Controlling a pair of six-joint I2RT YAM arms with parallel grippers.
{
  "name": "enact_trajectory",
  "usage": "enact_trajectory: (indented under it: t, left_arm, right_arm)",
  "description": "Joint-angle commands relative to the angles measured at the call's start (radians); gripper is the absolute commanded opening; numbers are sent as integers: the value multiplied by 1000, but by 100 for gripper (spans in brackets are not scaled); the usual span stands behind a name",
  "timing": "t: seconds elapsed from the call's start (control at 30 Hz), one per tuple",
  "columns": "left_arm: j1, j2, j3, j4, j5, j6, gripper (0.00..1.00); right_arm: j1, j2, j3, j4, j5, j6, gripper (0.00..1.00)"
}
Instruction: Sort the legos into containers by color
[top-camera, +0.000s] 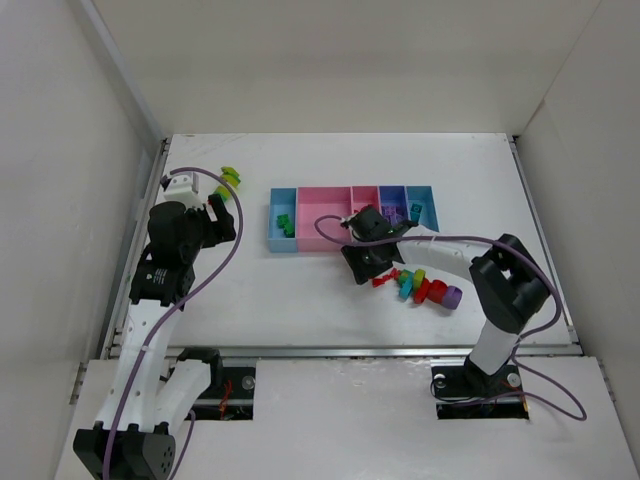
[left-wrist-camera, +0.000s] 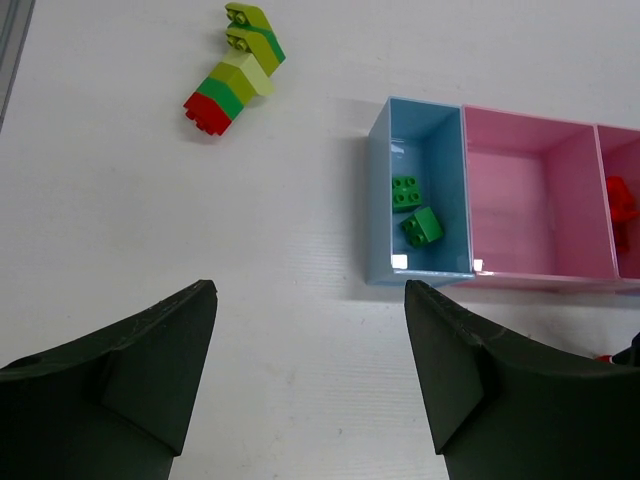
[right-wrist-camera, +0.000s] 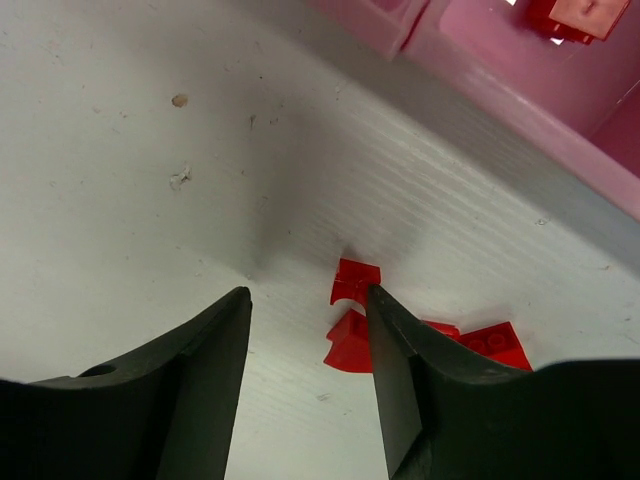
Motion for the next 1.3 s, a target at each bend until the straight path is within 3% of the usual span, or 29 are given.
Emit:
enact_trajectory:
  t: [0.0, 0.13, 0.3, 0.9, 1.13, 1.2, 1.27]
  left_arm:
    - [5, -9, 5, 34, 13, -13, 73]
    - [5, -19, 5, 34, 13, -13, 73]
    - [5, -19, 5, 34, 13, -13, 73]
    - [5, -19, 5, 34, 13, -13, 73]
    - [5, -19, 5, 34, 13, -13, 73]
    - [5, -19, 5, 34, 13, -13, 73]
    - [5, -28, 5, 34, 13, -13, 73]
  right_arm:
    - [-3, 20, -10, 46, 10, 11, 55]
    - [-3, 51, -10, 55, 19, 11, 53]
    - [-3, 60, 1, 55, 30, 21, 44]
    - [-3, -58, 49, -23, 38, 30, 43]
    - [-3, -3, 70, -74, 108, 94, 43]
    - [-3, -3, 70, -74, 134, 116, 54]
    - [-3, 9, 70, -74, 143, 145, 56]
